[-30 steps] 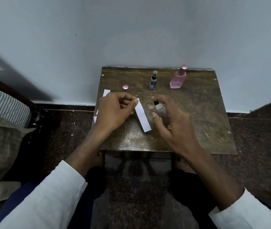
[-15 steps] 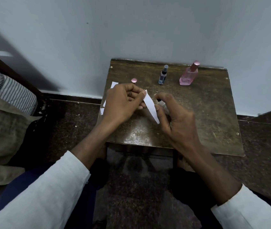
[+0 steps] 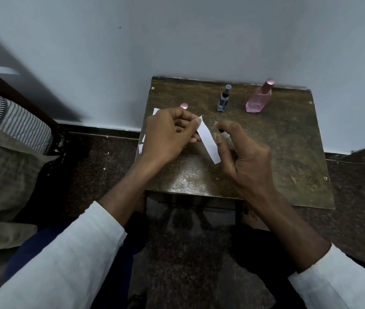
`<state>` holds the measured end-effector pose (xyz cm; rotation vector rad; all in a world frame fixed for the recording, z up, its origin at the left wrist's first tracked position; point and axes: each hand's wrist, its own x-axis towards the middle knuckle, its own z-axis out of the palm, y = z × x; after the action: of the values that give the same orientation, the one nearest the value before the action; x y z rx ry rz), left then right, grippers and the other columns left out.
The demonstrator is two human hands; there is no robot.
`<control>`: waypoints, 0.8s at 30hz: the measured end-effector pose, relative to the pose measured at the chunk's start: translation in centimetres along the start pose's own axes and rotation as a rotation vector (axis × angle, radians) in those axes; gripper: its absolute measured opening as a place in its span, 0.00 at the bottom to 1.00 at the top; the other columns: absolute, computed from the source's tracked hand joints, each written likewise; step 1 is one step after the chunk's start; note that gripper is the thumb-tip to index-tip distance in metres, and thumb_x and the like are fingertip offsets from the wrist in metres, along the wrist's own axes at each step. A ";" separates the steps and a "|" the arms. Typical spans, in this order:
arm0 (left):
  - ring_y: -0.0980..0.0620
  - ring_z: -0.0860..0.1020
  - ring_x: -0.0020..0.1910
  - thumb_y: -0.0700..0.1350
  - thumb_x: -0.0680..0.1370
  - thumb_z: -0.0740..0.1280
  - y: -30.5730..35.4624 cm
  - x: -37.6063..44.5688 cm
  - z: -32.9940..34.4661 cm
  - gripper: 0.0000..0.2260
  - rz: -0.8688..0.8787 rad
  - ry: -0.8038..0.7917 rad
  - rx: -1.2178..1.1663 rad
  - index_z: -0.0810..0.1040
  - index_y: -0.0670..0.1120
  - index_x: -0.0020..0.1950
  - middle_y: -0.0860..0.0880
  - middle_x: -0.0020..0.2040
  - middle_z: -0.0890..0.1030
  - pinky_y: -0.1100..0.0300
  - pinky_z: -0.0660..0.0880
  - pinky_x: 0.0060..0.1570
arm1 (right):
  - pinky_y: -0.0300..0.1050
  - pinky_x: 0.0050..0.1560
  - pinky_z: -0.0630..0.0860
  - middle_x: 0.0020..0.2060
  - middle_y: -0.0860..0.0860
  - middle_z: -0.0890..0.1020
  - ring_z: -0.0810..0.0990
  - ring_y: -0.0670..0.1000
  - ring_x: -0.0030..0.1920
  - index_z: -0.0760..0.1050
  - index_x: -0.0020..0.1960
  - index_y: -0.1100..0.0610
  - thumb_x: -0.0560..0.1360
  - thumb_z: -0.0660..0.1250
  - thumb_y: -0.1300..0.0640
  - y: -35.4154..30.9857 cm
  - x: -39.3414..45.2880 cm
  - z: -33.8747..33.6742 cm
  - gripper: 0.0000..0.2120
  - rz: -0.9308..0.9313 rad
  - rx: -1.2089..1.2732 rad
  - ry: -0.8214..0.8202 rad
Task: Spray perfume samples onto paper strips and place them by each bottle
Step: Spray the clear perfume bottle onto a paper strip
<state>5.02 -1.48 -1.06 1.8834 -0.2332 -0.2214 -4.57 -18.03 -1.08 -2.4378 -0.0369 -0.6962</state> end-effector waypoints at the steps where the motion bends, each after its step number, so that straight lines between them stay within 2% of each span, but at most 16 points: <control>1: 0.54 0.88 0.38 0.43 0.82 0.74 0.0 0.0 0.0 0.07 0.003 0.002 0.001 0.87 0.40 0.55 0.47 0.43 0.89 0.61 0.85 0.40 | 0.21 0.42 0.63 0.40 0.40 0.73 0.69 0.39 0.38 0.82 0.62 0.60 0.83 0.67 0.59 0.0 0.0 0.0 0.10 -0.002 0.002 0.004; 5: 0.54 0.88 0.38 0.44 0.82 0.74 -0.3 0.0 -0.1 0.07 0.014 0.019 0.011 0.87 0.41 0.55 0.48 0.43 0.89 0.61 0.86 0.41 | 0.24 0.41 0.63 0.39 0.41 0.73 0.68 0.41 0.37 0.82 0.62 0.61 0.83 0.68 0.61 0.1 0.0 -0.1 0.09 -0.020 -0.004 0.000; 14: 0.54 0.88 0.38 0.43 0.82 0.74 -0.3 0.1 0.1 0.06 0.011 0.016 -0.003 0.87 0.40 0.54 0.49 0.42 0.89 0.61 0.86 0.41 | 0.23 0.42 0.63 0.40 0.42 0.75 0.69 0.39 0.38 0.82 0.60 0.61 0.84 0.66 0.59 0.3 -0.1 0.0 0.09 -0.016 0.019 -0.002; 17: 0.54 0.88 0.38 0.43 0.82 0.74 -0.3 0.1 0.2 0.07 0.017 0.012 0.006 0.87 0.40 0.55 0.48 0.43 0.89 0.62 0.85 0.40 | 0.29 0.40 0.65 0.39 0.49 0.82 0.69 0.40 0.36 0.82 0.60 0.61 0.84 0.65 0.58 0.6 -0.3 0.1 0.10 -0.027 0.018 0.024; 20: 0.54 0.88 0.38 0.44 0.82 0.74 -0.4 0.1 0.0 0.07 0.018 0.019 0.023 0.87 0.41 0.55 0.48 0.43 0.89 0.59 0.86 0.42 | 0.43 0.40 0.76 0.42 0.54 0.85 0.79 0.50 0.36 0.82 0.64 0.61 0.83 0.68 0.60 1.2 -0.6 0.2 0.11 -0.037 -0.019 0.033; 21: 0.54 0.89 0.39 0.44 0.82 0.74 -0.5 0.2 0.0 0.07 0.015 0.021 0.027 0.87 0.41 0.55 0.48 0.43 0.89 0.58 0.86 0.42 | 0.44 0.41 0.78 0.44 0.55 0.85 0.81 0.52 0.37 0.81 0.65 0.61 0.84 0.67 0.61 1.4 -0.7 0.1 0.12 -0.041 -0.020 0.038; 24: 0.53 0.89 0.40 0.45 0.82 0.74 -0.6 0.3 -0.2 0.07 0.007 0.023 0.031 0.87 0.42 0.56 0.49 0.44 0.89 0.54 0.87 0.44 | 0.39 0.45 0.75 0.46 0.54 0.86 0.81 0.51 0.39 0.81 0.66 0.62 0.84 0.67 0.60 1.6 -0.8 -0.3 0.12 -0.061 -0.027 0.064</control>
<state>5.36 -1.19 -1.59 1.9147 -0.2288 -0.1926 -5.09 -19.43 -2.08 -2.4475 -0.0771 -0.8061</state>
